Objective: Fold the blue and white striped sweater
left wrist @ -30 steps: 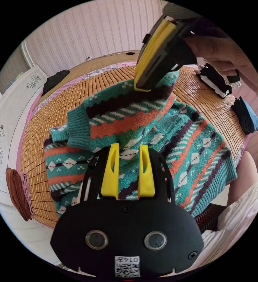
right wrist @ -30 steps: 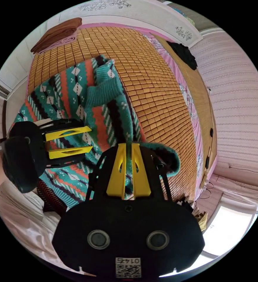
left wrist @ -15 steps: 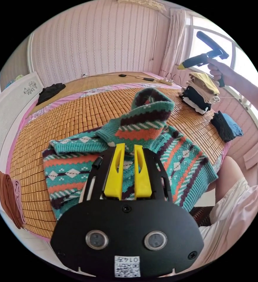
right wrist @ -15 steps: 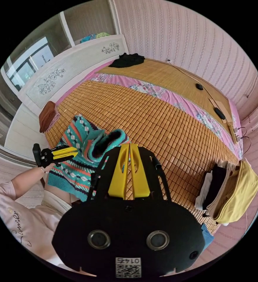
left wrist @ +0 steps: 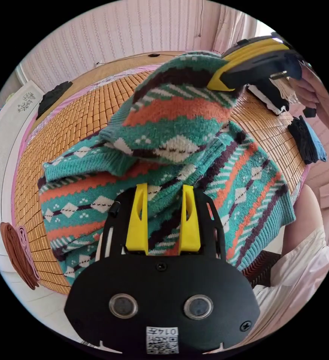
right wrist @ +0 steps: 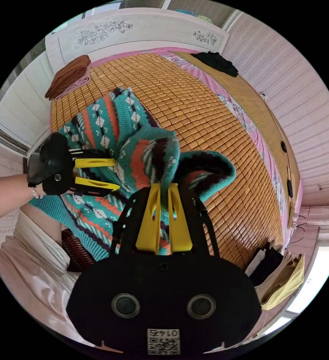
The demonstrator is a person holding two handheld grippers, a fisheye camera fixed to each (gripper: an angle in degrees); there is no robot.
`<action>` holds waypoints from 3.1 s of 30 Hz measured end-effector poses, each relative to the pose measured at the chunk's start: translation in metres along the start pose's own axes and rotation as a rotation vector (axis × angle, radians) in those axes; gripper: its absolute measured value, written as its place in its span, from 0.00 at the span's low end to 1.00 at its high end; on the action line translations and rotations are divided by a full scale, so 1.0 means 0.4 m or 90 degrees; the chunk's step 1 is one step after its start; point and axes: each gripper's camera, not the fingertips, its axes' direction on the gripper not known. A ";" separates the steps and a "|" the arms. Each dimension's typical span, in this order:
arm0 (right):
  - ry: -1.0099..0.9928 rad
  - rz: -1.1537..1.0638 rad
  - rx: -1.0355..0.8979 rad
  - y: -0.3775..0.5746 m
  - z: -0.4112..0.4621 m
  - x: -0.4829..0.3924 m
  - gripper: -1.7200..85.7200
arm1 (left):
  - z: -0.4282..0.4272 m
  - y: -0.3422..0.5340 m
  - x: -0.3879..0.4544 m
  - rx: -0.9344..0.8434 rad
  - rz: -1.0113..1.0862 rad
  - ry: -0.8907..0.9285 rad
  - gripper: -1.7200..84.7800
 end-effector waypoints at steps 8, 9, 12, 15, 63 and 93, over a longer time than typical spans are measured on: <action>-0.050 0.321 0.148 0.344 -0.186 0.519 0.03 | -0.249 0.057 -0.159 0.161 -0.041 0.030 0.06; -0.037 0.345 0.152 0.379 -0.195 0.555 0.03 | -0.316 0.084 -0.209 0.206 -0.063 0.011 0.06; 0.051 0.385 0.127 0.428 -0.195 0.616 0.04 | -0.467 0.185 -0.414 0.300 -0.214 -0.051 0.06; 0.076 0.413 0.044 0.457 -0.123 0.681 0.06 | -0.532 0.325 -0.637 0.313 -0.420 -0.170 0.08; -0.097 0.138 -0.070 0.794 0.116 -0.152 0.01 | 0.171 0.181 0.099 0.005 0.059 0.098 0.01; 0.001 0.634 0.176 1.114 -0.251 0.571 0.03 | 0.415 0.134 0.287 -0.046 0.086 0.226 0.01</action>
